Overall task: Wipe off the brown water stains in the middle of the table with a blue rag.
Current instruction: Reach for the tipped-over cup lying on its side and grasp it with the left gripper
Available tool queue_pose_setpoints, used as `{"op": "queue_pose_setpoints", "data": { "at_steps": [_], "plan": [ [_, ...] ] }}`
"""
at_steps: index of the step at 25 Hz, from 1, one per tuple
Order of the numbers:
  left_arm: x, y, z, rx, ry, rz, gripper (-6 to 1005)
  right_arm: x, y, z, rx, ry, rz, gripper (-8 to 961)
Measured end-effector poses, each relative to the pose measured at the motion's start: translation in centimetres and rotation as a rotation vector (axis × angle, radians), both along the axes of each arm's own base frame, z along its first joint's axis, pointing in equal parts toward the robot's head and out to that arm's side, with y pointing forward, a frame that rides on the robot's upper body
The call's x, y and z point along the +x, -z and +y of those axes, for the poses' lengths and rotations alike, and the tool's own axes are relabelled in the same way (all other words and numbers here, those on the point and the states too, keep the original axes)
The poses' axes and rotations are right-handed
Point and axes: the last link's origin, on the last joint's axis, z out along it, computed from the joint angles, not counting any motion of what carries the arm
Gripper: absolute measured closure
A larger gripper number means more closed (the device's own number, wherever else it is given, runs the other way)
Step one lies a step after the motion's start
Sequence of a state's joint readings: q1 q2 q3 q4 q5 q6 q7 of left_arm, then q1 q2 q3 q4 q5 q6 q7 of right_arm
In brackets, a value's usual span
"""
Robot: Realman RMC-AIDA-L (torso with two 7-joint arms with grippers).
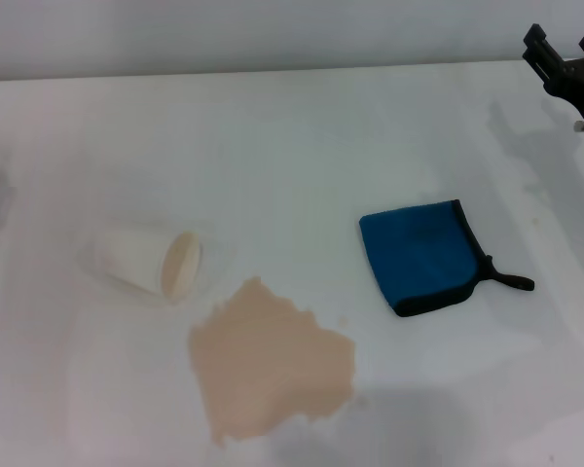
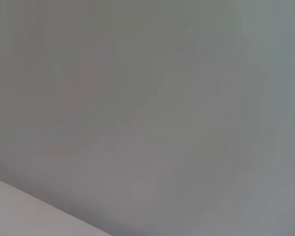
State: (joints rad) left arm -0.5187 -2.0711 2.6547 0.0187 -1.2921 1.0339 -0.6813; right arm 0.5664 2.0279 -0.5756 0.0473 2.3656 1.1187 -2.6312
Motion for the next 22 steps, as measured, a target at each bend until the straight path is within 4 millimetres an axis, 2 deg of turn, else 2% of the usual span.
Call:
{"op": "queue_pose_setpoints", "data": {
  "at_steps": [8,22],
  "plan": [
    [0.20,-0.08,0.84,-0.020,0.001,0.079,111,-0.16,0.40,-0.11,-0.013,-0.005,0.000,78],
    [-0.14,-0.39,0.35,-0.011,0.007,0.097,112,-0.51,0.33,0.08,-0.014,-0.030,-0.052,78]
  ]
}}
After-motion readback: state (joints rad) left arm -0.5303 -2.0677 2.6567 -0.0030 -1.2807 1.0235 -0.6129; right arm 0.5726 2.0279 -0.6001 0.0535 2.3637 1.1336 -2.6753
